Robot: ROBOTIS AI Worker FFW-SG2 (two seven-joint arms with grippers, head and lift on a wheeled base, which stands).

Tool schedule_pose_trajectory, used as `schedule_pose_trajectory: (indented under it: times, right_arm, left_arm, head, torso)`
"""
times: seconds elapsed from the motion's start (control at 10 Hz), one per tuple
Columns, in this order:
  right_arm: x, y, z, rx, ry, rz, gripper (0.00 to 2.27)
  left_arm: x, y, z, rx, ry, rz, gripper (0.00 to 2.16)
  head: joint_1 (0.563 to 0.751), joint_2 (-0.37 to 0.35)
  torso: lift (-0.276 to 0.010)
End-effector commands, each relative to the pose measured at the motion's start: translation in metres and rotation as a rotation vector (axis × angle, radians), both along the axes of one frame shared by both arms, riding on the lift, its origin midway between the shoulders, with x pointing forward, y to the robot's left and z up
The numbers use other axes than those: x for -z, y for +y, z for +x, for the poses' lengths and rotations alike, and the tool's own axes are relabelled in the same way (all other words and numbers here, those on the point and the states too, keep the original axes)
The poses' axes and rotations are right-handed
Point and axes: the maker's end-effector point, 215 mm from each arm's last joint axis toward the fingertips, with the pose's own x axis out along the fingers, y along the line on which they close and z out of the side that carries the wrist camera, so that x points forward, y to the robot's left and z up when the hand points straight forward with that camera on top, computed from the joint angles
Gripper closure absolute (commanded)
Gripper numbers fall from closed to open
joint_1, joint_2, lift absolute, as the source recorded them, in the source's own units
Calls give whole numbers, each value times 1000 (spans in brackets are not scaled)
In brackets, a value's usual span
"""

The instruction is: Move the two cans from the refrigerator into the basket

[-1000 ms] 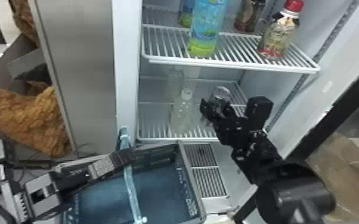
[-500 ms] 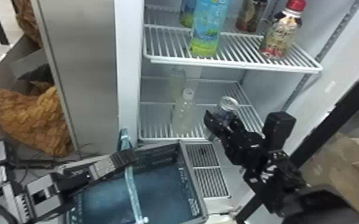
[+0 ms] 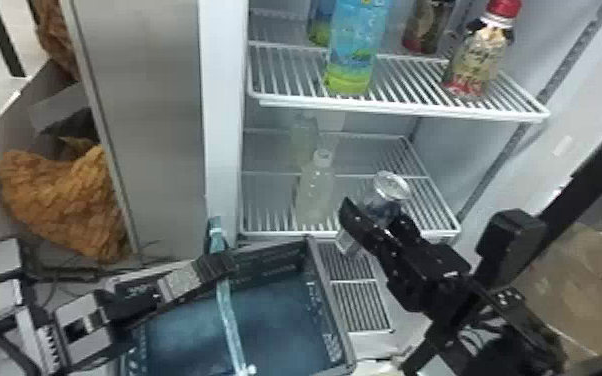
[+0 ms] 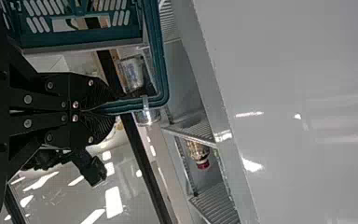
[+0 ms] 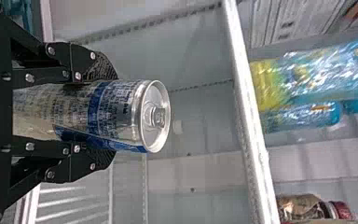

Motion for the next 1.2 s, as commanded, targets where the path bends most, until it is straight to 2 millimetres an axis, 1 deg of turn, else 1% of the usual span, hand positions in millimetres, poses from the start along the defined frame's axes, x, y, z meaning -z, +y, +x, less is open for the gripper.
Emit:
schedule_pose_trajectory:
  times: [0.0, 0.1, 0.2, 0.4, 0.6, 0.7, 0.8, 0.9, 1.0, 1.1]
  right_arm:
    - [-11, 12, -10, -28, -8, 37, 1277]
    - [-19, 24, -16, -57, -14, 60, 1279]
    - [-19, 40, -21, -91, -4, 93, 1277]
    - [-11, 68, -32, -155, 36, 134, 1277]
    - [17, 98, -46, -229, 123, 165, 1276]
    - [33, 113, -53, -268, 172, 203, 1223]
    - [48, 128, -55, -315, 212, 258, 949]
    - [54, 132, -53, -339, 217, 268, 567]
    - [49, 129, -48, -329, 199, 279, 275]
    - [43, 116, -40, -297, 171, 283, 98]
  left_arm:
    - [0, 0, 0, 0, -1, -1, 1210]
    - [0, -1, 0, 2, 1, 1, 1210]
    - [0, 0, 0, 0, -1, -1, 1210]
    - [0, 0, 0, -1, 0, 1, 1210]
    - [0, 0, 0, -1, 0, 1, 1210]
    - [0, 0, 0, -1, 0, 1, 1210]
    - [1, 0, 0, -1, 3, 1, 1210]
    - [1, -1, -1, 1, 3, 1, 1210]
    - [1, -1, -1, 1, 3, 1, 1210]
    - [2, 0, -1, -1, 6, 2, 1210]
  head:
    - [695, -195]
    - [695, -186]
    - [695, -179]
    - [695, -143]
    - [695, -96]
    - [695, -74]
    - [695, -63]
    - [695, -34]
    - [695, -12]
    - [695, -8]
  torso:
    - [-219]
    - [-219]
    - [-219]
    - [-219]
    - [-219]
    - [-219]
    - [-219]
    - [-219]
    - [-219]
    - [-219]
